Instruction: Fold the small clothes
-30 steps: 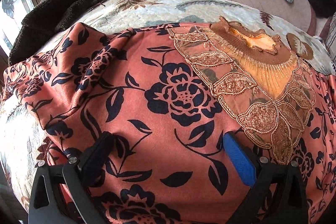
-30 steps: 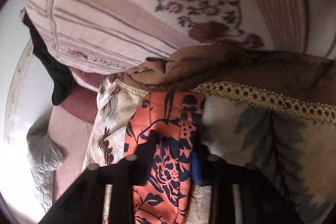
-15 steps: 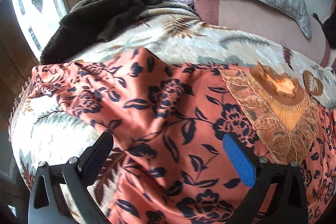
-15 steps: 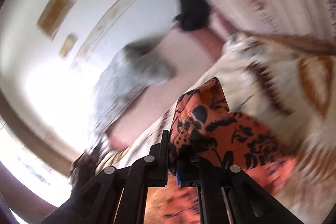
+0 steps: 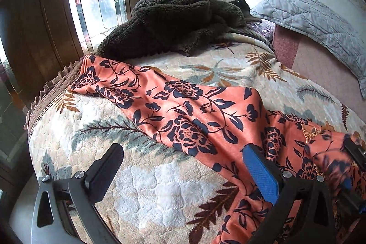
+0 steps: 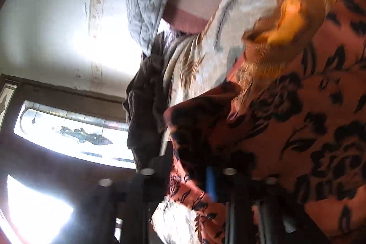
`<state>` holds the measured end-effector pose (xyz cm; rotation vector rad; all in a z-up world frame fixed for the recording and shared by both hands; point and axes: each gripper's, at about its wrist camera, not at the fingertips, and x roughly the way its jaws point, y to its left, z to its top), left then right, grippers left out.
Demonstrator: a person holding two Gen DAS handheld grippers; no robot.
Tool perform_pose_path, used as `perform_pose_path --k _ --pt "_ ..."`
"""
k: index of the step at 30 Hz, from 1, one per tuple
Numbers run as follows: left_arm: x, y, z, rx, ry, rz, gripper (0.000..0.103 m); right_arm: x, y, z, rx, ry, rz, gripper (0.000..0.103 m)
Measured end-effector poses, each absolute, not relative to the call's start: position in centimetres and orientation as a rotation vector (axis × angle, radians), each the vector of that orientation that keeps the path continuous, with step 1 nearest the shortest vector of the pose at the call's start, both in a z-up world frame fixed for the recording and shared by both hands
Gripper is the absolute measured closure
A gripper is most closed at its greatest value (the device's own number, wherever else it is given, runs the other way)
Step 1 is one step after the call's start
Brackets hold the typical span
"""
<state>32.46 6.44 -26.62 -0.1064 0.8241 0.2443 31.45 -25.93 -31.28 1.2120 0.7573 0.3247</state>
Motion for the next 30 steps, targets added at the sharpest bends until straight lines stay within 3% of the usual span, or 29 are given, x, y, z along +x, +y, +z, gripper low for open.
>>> perform_pose_path --k 1,2,9,13,16,17,18,20,24,27,30 --pt "32.5 6.7 -26.6 -0.113 0.822 0.247 0.0 31.3 -24.9 -31.5 1.227 0.763 0.371 0.016" --pt "32.5 6.8 -26.5 -0.122 0.819 0.246 0.0 30.9 -24.5 -31.3 1.228 0.746 0.409 0.015" --pt "32.2 3.6 -26.4 -0.091 0.812 0.102 0.0 27.8 -28.5 -27.3 0.933 0.705 0.296 0.017" --pt "32.6 -0.8 -27.7 0.037 0.832 0.046 0.0 25.8 -33.6 -28.0 0.807 0.756 0.082 0.044" --pt "34.1 -3.3 -30.7 0.148 0.949 0.076 0.0 26.0 -36.3 -32.0 0.817 0.93 -0.064 0.045" --pt "34.6 -3.6 -31.9 0.175 1.005 0.085 0.0 26.2 -36.7 -33.5 0.828 0.993 -0.098 0.056" --pt "35.0 -3.6 -32.8 0.177 1.052 0.084 0.0 25.9 -37.2 -33.8 0.845 0.97 -0.107 0.058" --pt "34.9 -2.5 -32.3 0.103 1.055 0.072 0.0 25.8 -37.6 -32.8 0.848 0.945 -0.073 0.057" --pt "34.2 2.2 -28.0 -0.028 0.896 0.124 0.0 25.3 -37.3 -30.1 0.795 0.833 -0.004 0.056" --pt "34.8 8.8 -26.9 -0.181 0.835 0.277 0.0 25.1 -36.9 -29.0 0.786 0.77 0.03 0.036" --pt "35.6 15.9 -27.9 -0.361 0.849 0.415 0.0 24.9 -36.2 -28.4 0.768 0.747 0.064 0.034"
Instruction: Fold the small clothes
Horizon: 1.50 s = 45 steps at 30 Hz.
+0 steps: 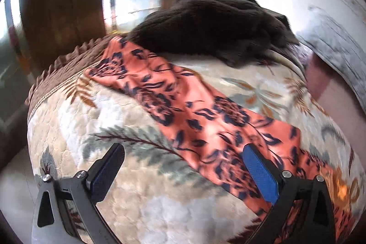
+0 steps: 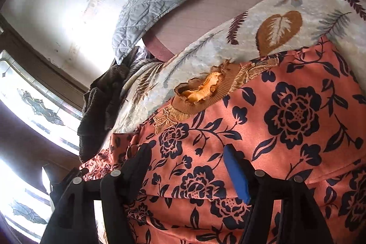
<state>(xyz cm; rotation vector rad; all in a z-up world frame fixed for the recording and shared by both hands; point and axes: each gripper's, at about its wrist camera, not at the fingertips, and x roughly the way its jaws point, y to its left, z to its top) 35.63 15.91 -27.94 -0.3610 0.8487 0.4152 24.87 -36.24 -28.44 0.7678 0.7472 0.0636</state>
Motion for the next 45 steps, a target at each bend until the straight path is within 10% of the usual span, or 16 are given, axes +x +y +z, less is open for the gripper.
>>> perform_pose_path --k 5,9,13,25,33,41,45 --pt "37.2 23.3 -31.0 -0.563 0.87 0.463 0.005 25.2 -35.7 -28.3 0.779 0.751 0.098 0.034" --pt "38.8 26.2 -32.4 -0.663 0.831 0.451 0.027 25.7 -34.9 -28.2 0.763 0.756 0.122 0.034" --pt "41.3 26.8 -33.3 -0.679 0.825 0.345 0.094 25.8 -34.6 -28.4 0.726 0.767 0.115 0.034" --pt "37.9 6.8 -20.4 -0.259 0.616 -0.093 0.097 23.3 -40.2 -26.5 0.801 0.64 -0.03 0.034" --pt "31.4 -16.7 -24.2 0.111 0.803 -0.496 0.095 20.0 -44.9 -25.5 0.855 0.556 -0.146 0.034" --pt "24.7 -16.5 -27.1 0.244 0.953 -0.551 0.067 19.5 -46.9 -26.0 0.857 0.622 -0.178 0.031" --pt "25.6 -7.1 -23.1 0.012 0.775 -0.364 0.029 20.7 -44.1 -25.8 0.81 0.667 -0.069 0.027"
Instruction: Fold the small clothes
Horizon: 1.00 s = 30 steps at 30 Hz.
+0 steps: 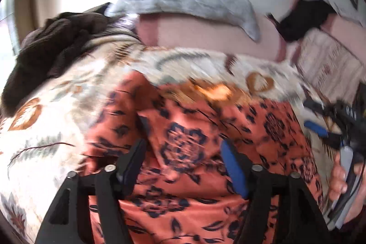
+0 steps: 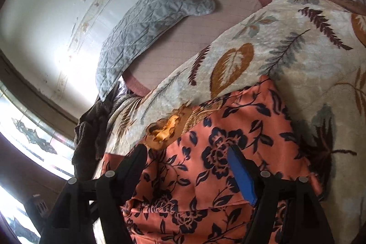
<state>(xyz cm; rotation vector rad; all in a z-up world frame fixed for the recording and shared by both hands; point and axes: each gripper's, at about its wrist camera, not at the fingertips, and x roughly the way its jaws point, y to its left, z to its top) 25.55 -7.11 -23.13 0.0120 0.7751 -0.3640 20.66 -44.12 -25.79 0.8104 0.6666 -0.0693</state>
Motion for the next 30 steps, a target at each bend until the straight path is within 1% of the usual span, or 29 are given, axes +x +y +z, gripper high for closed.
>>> perform_pose_path --k 2,4,5,7,9,12,15,21,22,24,25,27,30 --pt "27.7 -3.5 -22.9 0.002 0.716 -0.174 0.029 21.7 -41.4 -25.5 0.745 0.707 -0.008 0.027" --pt "29.3 -0.5 -23.6 0.009 0.683 -0.026 0.029 22.8 -37.5 -25.1 0.613 0.757 0.06 0.027" --pt "30.3 0.7 -24.3 0.004 0.694 0.016 0.029 23.2 -35.4 -25.0 0.531 0.783 0.085 0.027" --pt "32.2 2.4 -26.0 -0.025 0.781 0.052 0.029 23.9 -31.0 -24.8 0.34 0.823 0.135 0.027" --pt "33.5 3.8 -26.9 -0.088 0.831 0.039 0.029 24.1 -27.0 -25.1 0.103 0.845 0.13 0.027" --pt "34.5 3.9 -27.5 -0.087 0.861 0.041 0.029 24.7 -23.5 -27.3 -0.234 0.879 0.004 0.027" --pt "34.7 3.2 -28.4 -0.068 0.906 0.017 0.029 25.6 -22.6 -29.1 -0.31 0.911 0.012 0.027" --pt "34.8 1.4 -29.4 -0.031 0.938 -0.027 0.029 28.0 -19.5 -30.3 -0.468 0.807 -0.027 0.027" --pt "34.8 1.3 -29.4 -0.025 0.94 -0.033 0.029 28.2 -19.0 -30.7 -0.478 0.8 -0.014 0.03" --pt "35.0 1.2 -29.5 -0.027 0.945 -0.03 0.029 28.6 -19.0 -30.9 -0.425 0.804 0.025 0.065" --pt "35.0 1.3 -29.5 -0.033 0.947 -0.029 0.029 28.9 -19.5 -30.8 -0.387 0.82 0.031 0.089" --pt "35.1 1.5 -29.4 -0.047 0.946 -0.023 0.029 28.3 -20.9 -29.4 -0.316 0.784 0.018 0.096" --pt "34.9 1.3 -29.0 -0.049 0.929 -0.018 0.029 26.9 -24.8 -26.8 -0.091 0.737 0.013 0.097"
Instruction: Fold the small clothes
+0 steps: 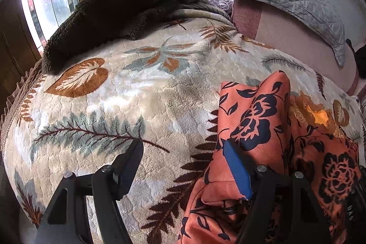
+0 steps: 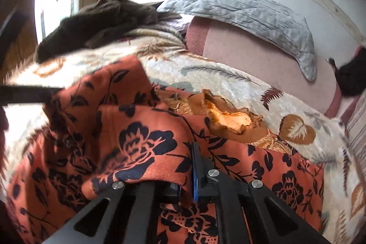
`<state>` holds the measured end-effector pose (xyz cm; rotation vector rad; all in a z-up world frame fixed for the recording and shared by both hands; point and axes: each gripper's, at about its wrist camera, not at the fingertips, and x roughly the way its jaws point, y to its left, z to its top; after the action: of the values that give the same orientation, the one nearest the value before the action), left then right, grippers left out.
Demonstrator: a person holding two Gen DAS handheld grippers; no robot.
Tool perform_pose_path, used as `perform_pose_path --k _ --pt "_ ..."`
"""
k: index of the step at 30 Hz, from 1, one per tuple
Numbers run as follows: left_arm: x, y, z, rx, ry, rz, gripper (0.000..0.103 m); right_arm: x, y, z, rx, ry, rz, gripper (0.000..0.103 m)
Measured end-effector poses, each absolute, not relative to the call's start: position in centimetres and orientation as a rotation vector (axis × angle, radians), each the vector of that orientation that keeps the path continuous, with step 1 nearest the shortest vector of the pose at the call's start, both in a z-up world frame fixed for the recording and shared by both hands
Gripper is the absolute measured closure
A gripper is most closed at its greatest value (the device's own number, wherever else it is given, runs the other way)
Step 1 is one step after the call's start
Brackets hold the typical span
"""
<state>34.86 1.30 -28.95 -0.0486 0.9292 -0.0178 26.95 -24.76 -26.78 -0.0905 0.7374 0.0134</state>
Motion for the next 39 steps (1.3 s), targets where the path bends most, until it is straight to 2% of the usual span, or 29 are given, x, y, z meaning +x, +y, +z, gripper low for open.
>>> perform_pose_path --k 3,6,9,11,13,15,16,17,18,22,25,26,33,37,39 --pt "34.2 0.7 -28.0 -0.033 0.877 -0.012 0.029 24.8 -30.9 -25.2 0.184 0.712 -0.04 0.097" --pt "33.6 -0.8 -27.3 0.015 0.843 -0.039 0.029 21.8 -38.6 -26.4 0.537 0.748 -0.098 0.097" --pt "33.4 -2.6 -27.6 0.066 0.855 -0.075 0.029 19.5 -45.1 -30.7 0.981 0.863 -0.09 0.088" --pt "33.3 -3.8 -28.2 0.105 0.87 -0.087 0.029 18.4 -47.4 -34.0 1.253 0.944 -0.036 0.07" --pt "33.2 -4.6 -28.7 0.134 0.88 -0.092 0.029 16.6 -49.1 -34.8 1.381 0.887 -0.091 0.069" --pt "33.1 -5.1 -28.8 0.146 0.875 -0.093 0.029 15.3 -50.4 -32.7 1.322 0.789 -0.188 0.066" --pt "32.9 -5.4 -28.7 0.153 0.869 -0.096 0.029 15.0 -50.7 -31.4 1.279 0.743 -0.221 0.06" --pt "32.8 -5.7 -28.7 0.164 0.863 -0.099 0.029 14.9 -50.6 -30.2 1.229 0.695 -0.25 0.044" --pt "32.6 -6.0 -28.6 0.178 0.853 -0.101 0.029 15.1 -50.3 -29.2 1.171 0.662 -0.266 0.04" --pt "32.2 -7.3 -28.9 0.238 0.833 -0.106 0.029 19.1 -47.0 -28.3 0.995 0.748 -0.167 0.04" --pt "33.1 -7.9 -30.9 0.292 0.934 -0.094 0.029 21.6 -45.6 -30.5 0.899 0.925 -0.242 0.042" --pt "33.3 -7.8 -31.5 0.285 0.965 -0.096 0.029 22.0 -45.7 -31.6 0.905 0.97 -0.271 0.047" --pt "35.2 -7.5 -29.4 0.155 0.91 -0.12 0.029 24.2 -45.9 -29.2 0.826 0.819 -0.253 0.047" --pt "38.4 -8.7 -32.6 0.165 1.039 -0.126 0.027 27.4 -46.4 -32.2 0.832 0.879 -0.246 0.049" --pt "38.8 -8.7 -32.7 0.151 1.043 -0.113 0.026 26.9 -47.3 -32.1 0.824 0.862 -0.242 0.049"
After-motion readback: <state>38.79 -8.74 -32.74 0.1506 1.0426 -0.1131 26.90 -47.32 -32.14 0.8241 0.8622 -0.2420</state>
